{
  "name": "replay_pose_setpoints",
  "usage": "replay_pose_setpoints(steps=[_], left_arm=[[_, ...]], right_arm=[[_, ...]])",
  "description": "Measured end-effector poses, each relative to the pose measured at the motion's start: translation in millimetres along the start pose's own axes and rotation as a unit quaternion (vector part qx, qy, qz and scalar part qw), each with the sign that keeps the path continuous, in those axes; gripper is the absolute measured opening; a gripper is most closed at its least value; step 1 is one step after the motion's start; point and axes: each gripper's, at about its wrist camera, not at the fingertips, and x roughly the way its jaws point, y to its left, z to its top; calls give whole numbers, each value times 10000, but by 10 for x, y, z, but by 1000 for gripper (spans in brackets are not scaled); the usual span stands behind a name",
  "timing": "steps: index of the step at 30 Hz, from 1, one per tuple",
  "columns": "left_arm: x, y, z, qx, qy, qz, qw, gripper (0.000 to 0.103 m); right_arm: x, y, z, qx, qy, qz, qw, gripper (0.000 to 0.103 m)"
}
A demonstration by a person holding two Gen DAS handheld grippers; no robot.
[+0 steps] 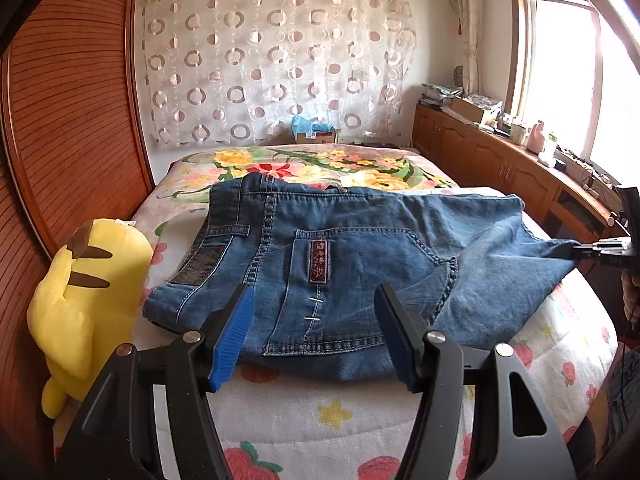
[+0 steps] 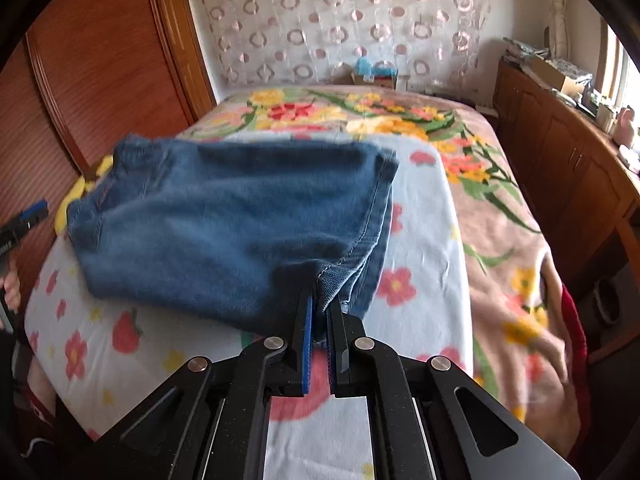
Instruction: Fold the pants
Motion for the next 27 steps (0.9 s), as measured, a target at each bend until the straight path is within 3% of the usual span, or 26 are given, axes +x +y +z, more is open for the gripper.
replay_pose_setpoints(steps=[3, 5, 7, 9, 21, 27], left_arm=[[21, 11, -9, -32, 19, -11, 10000, 63], [28, 6, 8, -12, 33, -15, 10000, 63], [65, 5, 40, 26, 25, -12, 10000, 63], [151, 9, 100, 59, 56, -14, 10000, 63], [837, -26, 683, 513, 337, -9, 9981, 63], [1110, 307, 943, 281, 346, 188, 9988, 63]], right_arm=[[-24, 11, 35, 69, -67, 66, 9999, 5], [-70, 27, 81, 21, -171, -26, 9998, 18], [-106, 37, 119, 45, -319, -153, 9994, 38], [-92, -9, 173, 124, -412, -147, 9990, 44], [679, -363, 747, 418, -330, -30, 9986, 45], [903, -388, 867, 455, -330, 258, 9981, 45]])
